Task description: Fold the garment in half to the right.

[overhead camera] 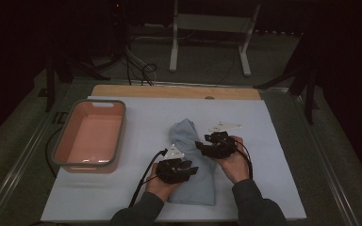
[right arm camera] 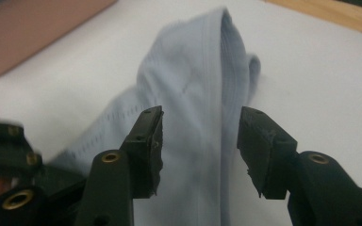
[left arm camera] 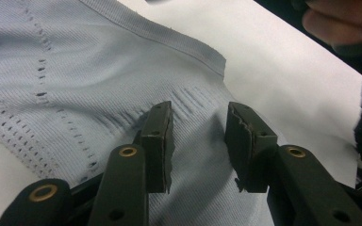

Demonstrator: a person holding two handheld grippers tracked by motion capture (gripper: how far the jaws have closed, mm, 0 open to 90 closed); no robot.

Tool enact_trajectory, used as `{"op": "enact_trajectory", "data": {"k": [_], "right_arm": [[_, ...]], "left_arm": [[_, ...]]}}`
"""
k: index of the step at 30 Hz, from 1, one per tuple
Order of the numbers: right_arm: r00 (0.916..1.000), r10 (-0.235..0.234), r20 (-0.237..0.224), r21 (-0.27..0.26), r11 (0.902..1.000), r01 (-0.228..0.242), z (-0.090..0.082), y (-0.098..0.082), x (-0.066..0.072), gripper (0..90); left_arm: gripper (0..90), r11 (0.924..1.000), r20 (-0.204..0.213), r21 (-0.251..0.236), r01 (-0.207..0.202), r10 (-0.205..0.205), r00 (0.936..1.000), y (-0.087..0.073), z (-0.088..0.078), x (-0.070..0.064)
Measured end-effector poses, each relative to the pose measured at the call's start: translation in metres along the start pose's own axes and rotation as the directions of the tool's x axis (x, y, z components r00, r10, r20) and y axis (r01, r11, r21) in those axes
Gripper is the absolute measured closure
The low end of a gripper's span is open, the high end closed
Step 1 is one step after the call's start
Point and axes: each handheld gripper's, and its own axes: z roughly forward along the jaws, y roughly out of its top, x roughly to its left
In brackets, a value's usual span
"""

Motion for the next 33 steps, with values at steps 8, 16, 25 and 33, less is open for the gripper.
{"op": "enact_trajectory", "data": {"k": [8,16,25,33], "right_arm": [[0.9992,0.022,-0.032,-0.022,0.9995,-0.023,0.015,0.023,-0.008,50.1],[0.9967,0.052,-0.062,-0.021,0.9983,-0.054,0.032,0.039,-0.014,50.7],[0.9931,0.086,-0.08,0.003,0.9963,-0.086,0.054,0.046,-0.017,52.2],[0.9896,0.124,-0.073,0.06,0.991,-0.119,0.073,0.046,-0.02,87.1]], "left_arm": [[63.3,1.0,0.004,0.005,-0.003,0.003,1.0,-0.001,0.0,0.0],[63.6,1.0,0.007,0.006,0.003,-0.003,1.0,-0.002,0.0,0.0],[64.9,0.9999,0.007,0.016,-0.001,0.001,1.0,-0.005,0.002,-0.002],[65.6,0.9998,0.015,0.021,0.004,-0.004,0.9999,-0.008,0.004,-0.002]]}}
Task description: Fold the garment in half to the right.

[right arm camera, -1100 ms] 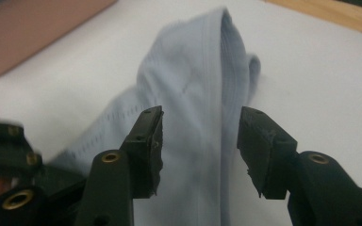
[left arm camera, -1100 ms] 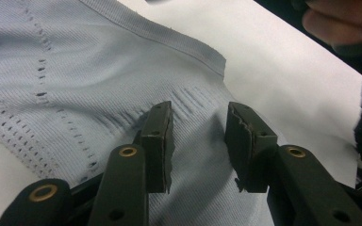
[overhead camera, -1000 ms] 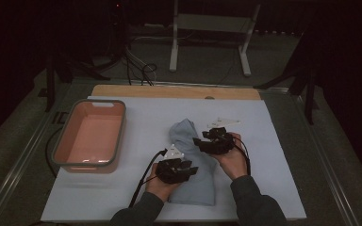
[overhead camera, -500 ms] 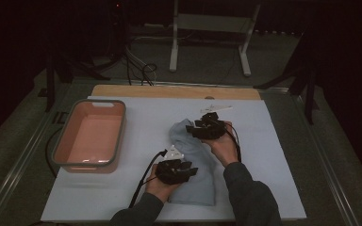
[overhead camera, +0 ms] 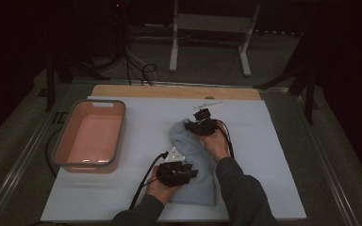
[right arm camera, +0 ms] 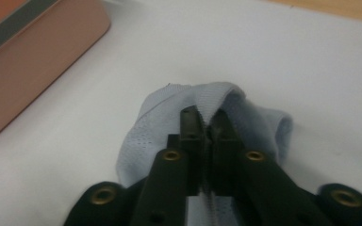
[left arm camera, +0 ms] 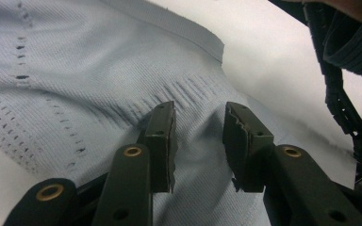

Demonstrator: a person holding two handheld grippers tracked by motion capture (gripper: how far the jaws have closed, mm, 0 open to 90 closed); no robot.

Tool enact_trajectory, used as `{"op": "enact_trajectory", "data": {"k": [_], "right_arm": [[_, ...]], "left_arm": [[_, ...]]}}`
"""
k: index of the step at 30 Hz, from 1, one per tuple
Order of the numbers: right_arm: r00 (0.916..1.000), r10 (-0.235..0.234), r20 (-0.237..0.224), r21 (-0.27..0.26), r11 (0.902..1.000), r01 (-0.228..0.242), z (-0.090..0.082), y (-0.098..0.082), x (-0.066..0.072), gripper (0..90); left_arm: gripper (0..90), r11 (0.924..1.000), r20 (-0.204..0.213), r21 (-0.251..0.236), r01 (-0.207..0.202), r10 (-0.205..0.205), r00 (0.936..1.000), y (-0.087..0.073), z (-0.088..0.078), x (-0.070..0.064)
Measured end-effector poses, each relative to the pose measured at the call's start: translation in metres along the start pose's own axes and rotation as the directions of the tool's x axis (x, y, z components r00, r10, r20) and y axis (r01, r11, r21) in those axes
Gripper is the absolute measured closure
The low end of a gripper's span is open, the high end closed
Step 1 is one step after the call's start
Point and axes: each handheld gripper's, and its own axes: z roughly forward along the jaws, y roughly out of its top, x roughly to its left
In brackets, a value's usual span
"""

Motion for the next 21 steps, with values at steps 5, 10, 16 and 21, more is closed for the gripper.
{"op": "enact_trajectory", "data": {"k": [5,10,16,21], "right_arm": [[0.9984,0.019,0.054,-0.101,0.9948,-0.014,-0.019,0.006,-0.007,87.6],[0.9946,0.055,0.088,-0.142,0.989,-0.042,-0.032,0.009,-0.019,87.5],[0.9943,0.035,0.101,-0.093,0.9953,-0.026,-0.024,0.006,-0.019,81.1],[0.9941,0.014,0.107,-0.05,0.9987,-0.009,-0.024,0.003,-0.013,51.1]], "left_arm": [[65.6,0.9999,-0.004,0.003,0.013,-0.013,0.9999,-0.003,0.001,0.001],[65.8,0.9998,-0.001,0.006,0.02,-0.02,0.9998,-0.004,0.003,0.002],[65.1,0.9997,-0.004,0.009,0.025,-0.025,0.9997,-0.004,0.003,0.002],[64.1,0.9996,-0.002,0.01,0.027,-0.027,0.9996,-0.004,0.003,0.004]]}}
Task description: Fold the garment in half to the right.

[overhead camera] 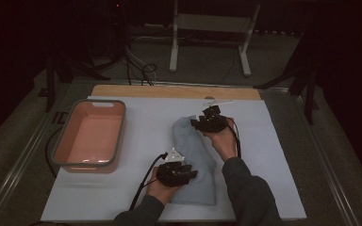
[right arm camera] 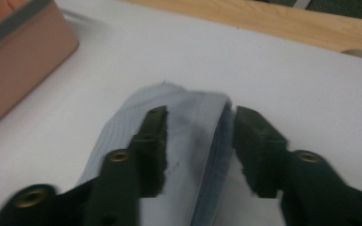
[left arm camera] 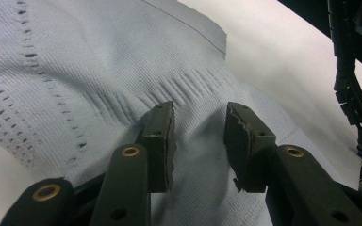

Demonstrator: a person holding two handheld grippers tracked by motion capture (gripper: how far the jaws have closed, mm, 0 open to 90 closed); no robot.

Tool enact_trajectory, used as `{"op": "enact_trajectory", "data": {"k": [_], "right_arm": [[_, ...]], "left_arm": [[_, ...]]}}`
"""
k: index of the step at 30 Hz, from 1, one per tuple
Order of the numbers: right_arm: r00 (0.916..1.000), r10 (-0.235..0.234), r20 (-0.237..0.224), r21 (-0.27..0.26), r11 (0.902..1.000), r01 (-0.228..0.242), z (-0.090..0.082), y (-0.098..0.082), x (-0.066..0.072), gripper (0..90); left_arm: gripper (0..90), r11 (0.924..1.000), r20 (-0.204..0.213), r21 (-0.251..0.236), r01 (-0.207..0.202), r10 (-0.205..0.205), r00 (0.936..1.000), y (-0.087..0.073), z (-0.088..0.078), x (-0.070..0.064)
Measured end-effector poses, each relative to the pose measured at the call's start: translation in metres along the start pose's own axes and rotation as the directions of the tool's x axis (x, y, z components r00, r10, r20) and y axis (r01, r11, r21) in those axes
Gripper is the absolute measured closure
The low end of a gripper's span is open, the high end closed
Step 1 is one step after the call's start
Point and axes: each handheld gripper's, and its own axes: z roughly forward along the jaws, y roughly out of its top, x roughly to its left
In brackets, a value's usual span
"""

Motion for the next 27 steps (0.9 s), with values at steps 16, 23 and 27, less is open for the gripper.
{"op": "enact_trajectory", "data": {"k": [16,23,27], "right_arm": [[0.9995,-0.033,0.004,0.044,0.9985,0.033,-0.039,-0.054,0.012,39.4],[0.9985,-0.055,0.001,0.053,0.9971,0.054,-0.06,-0.085,0.017,41.7],[0.9973,-0.072,0.013,0.076,0.9946,0.071,-0.066,-0.104,0.021,41.6]], "left_arm": [[63.1,1.0,-0.012,0.0,0.004,-0.004,0.9999,0.0,0.001,0.0],[62.9,1.0,-0.012,-0.005,0.009,-0.009,0.9999,0.0,0.001,0.001],[62.7,1.0,-0.01,-0.001,0.004,-0.004,0.9999,0.0,0.001,0.001]]}}
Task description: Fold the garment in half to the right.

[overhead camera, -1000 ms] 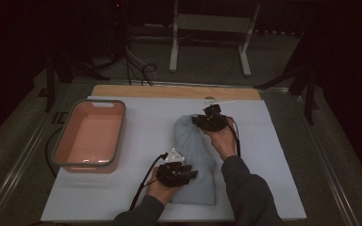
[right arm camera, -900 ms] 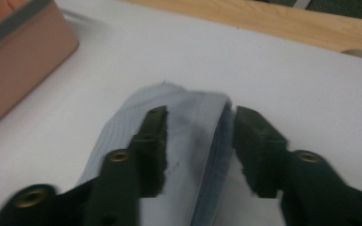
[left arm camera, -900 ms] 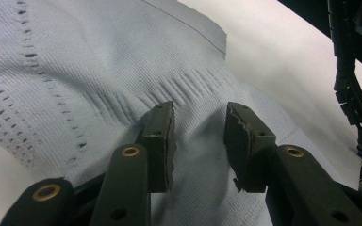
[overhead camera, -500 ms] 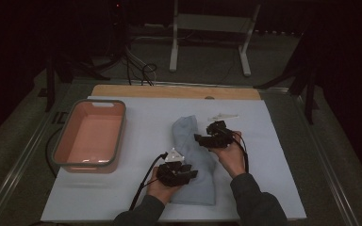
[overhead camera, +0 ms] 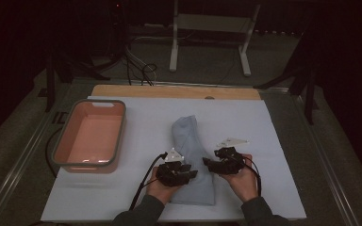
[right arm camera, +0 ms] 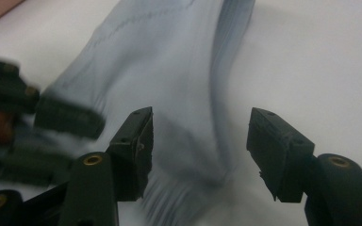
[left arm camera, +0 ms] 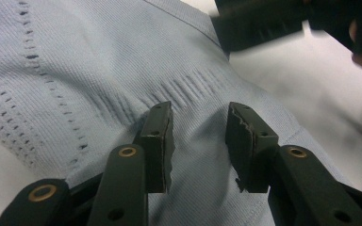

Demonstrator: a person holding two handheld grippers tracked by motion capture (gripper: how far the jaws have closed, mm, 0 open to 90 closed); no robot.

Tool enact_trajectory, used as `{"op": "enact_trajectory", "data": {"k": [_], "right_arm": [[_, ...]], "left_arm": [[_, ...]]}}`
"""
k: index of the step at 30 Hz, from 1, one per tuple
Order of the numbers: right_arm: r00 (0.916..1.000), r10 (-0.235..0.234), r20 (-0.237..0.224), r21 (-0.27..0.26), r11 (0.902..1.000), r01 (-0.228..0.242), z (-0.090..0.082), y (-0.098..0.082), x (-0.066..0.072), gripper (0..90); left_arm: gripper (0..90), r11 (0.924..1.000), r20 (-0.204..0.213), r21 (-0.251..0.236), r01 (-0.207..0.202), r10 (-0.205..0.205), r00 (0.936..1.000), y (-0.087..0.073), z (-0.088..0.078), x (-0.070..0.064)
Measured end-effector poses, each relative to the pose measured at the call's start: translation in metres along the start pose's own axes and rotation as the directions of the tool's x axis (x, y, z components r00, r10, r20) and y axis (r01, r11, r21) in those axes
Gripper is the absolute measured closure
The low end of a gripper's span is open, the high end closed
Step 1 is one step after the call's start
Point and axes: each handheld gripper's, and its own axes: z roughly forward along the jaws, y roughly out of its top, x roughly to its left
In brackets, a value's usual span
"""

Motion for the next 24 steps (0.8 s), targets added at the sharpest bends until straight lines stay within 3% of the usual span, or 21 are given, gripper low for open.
{"op": "enact_trajectory", "data": {"k": [4,9,15,20,21,24], "right_arm": [[1.0,0.001,-0.001,0.017,0.9999,-0.001,0.001,-0.014,0.005,43.2],[0.9992,0.005,0.041,0.037,0.9993,-0.006,0.005,-0.024,0.005,53.2],[0.9985,-0.018,0.052,0.058,0.9982,0.015,0.009,-0.028,0.006,66.2],[0.9987,-0.001,0.051,0.054,0.9985,-0.002,0.006,-0.029,0.007,63.4],[0.9988,0.017,0.045,0.048,0.9986,-0.019,0.001,-0.031,0.008,55.9],[0.9988,0.026,0.042,0.042,0.9988,-0.028,-0.003,-0.033,0.01,50.9]], "left_arm": [[62.5,1.0,-0.003,-0.001,0.002,-0.002,1.0,0.0,0.0,-0.001],[60.3,1.0,-0.001,-0.003,-0.001,0.001,1.0,0.0,-0.001,-0.001],[57.1,0.9999,-0.003,-0.006,-0.009,0.008,1.0,0.0,-0.003,-0.001],[57.2,1.0,-0.003,-0.004,-0.008,0.008,1.0,-0.002,-0.005,0.001],[57.4,1.0,-0.004,-0.009,-0.001,0.001,1.0,-0.002,-0.005,0.002],[57.7,1.0,-0.006,-0.008,-0.002,0.002,1.0,-0.002,-0.004,0.002]]}}
